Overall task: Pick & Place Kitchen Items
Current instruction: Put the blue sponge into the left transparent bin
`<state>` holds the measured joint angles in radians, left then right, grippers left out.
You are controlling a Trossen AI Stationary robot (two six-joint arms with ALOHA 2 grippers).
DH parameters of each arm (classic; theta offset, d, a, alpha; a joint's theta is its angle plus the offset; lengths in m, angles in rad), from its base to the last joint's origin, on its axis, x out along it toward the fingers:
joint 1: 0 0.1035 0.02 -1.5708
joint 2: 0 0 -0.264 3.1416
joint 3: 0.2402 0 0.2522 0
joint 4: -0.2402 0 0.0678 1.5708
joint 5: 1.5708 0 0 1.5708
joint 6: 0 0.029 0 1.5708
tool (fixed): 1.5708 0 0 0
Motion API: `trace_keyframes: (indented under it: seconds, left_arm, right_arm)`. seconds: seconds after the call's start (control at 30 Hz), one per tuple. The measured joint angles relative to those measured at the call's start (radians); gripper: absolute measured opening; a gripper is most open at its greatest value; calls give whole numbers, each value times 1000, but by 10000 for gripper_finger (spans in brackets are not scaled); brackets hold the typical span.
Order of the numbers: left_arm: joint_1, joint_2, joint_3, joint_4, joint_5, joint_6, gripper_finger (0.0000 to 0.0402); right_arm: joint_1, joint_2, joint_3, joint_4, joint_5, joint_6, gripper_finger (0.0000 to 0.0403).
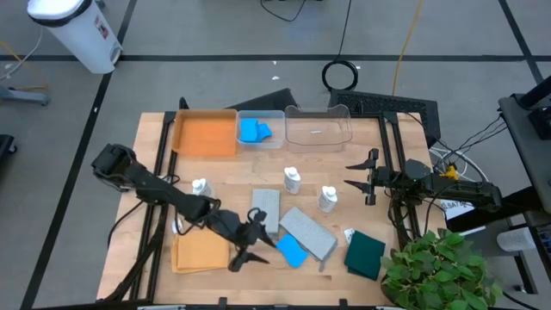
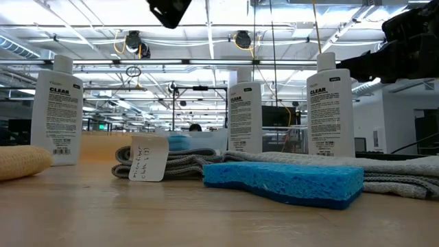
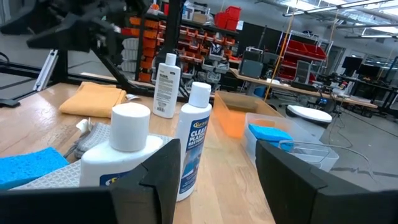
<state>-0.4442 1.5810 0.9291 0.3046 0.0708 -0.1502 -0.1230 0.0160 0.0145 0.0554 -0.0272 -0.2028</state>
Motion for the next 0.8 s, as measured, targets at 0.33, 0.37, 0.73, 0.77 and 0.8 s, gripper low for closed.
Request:
trace_keyframes:
  seconds: [0.33,0.37,0.73,0.77,0.8]
  left_arm:
    - [-20,-61,-1,-79,-45,15,237]
    - [-21,-84,-6,-95,-72,19,237]
    - [-5,-321,-279,69,-280,15,237]
    - [-2,-341,-305,94,-282,11,237]
    - [3,-355,-326,126,-283,11,237]
  right_arm:
    - [0,1,0,-1,0,0,181]
    - [0,0,0,0,0,0,181]
    - [0,1,0,-1,0,0,181]
    - [0,0,0,2,0,-1,181]
    - [0,1,0,7,6,-13,181]
